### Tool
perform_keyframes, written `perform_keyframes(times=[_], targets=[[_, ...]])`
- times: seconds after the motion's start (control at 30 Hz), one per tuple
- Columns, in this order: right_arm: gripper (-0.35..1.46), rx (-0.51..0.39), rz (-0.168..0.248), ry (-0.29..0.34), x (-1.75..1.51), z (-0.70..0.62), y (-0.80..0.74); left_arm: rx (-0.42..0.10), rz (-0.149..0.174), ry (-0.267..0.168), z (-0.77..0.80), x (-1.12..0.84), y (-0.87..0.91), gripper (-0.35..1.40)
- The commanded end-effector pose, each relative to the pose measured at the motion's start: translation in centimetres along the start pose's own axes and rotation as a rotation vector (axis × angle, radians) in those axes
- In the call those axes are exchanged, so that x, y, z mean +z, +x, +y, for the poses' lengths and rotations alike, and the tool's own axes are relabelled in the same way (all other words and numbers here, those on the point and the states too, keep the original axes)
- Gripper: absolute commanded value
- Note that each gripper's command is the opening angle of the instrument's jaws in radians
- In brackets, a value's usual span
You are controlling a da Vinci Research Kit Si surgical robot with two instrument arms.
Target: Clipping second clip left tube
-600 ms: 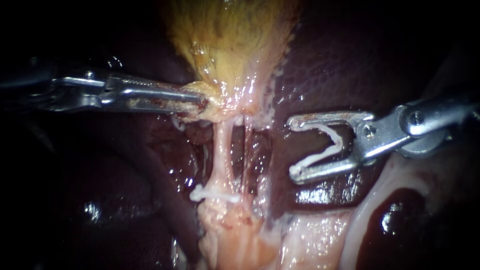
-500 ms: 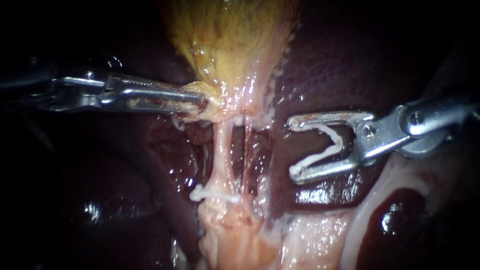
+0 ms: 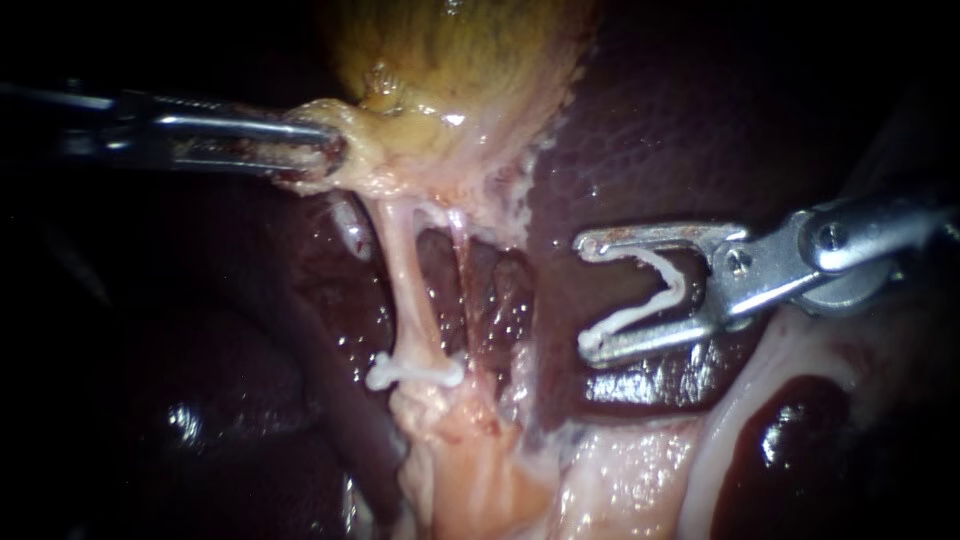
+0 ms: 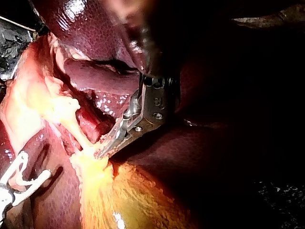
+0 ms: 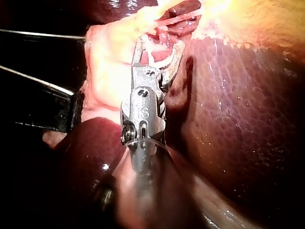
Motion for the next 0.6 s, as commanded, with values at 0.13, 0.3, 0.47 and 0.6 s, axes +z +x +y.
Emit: perform_keyframes(times=[0.13,0.3,0.47,0.6], targets=[[0.5,0.001,0.0,-0.001,0.02,0.0,0.01,0.001,0.004,0.003,0.0,-0.03,0.0,-0.35],[0.5,0.0,-0.001,-0.004,0.03,0.0,0.02,0.001,0.004,0.003,0.0,-0.02,0.0,-0.35],[0.5,-0.002,0.002,0.005,0.08,-0.03,0.04,0.001,0.007,0.002,-0.01,-0.01,0.0,-0.35],[0.5,0.016,0.006,0.018,0.22,-0.1,0.06,0.0,0.008,0.003,-0.02,0.0,0.0,-0.35]])
